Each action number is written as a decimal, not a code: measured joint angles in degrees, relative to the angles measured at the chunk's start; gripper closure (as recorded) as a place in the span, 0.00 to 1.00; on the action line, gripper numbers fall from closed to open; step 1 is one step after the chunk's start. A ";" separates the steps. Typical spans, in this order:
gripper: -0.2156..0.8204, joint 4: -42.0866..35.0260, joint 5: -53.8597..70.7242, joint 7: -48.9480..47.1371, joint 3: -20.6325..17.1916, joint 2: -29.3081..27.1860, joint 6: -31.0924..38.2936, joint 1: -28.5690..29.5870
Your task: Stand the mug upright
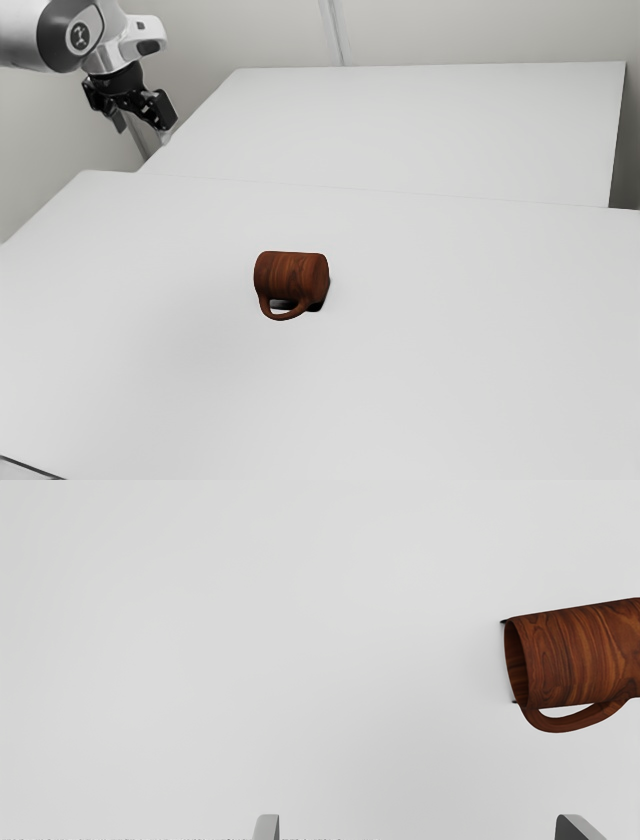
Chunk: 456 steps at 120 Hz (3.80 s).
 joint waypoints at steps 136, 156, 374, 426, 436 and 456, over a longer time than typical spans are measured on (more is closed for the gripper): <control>0.21 -19.55 -49.61 0.17 1.11 11.71 2.14 11.16; 0.21 -19.30 -54.84 2.74 1.06 15.82 4.35 11.34; 0.95 -18.80 -46.46 13.21 -3.81 13.34 14.84 4.34; 0.96 -35.23 -18.74 5.14 -3.74 3.00 35.09 -1.58; 0.96 -36.44 -17.90 4.01 -3.70 3.07 37.63 -2.23; 0.96 -38.09 -17.20 2.00 -3.76 3.62 40.43 -3.04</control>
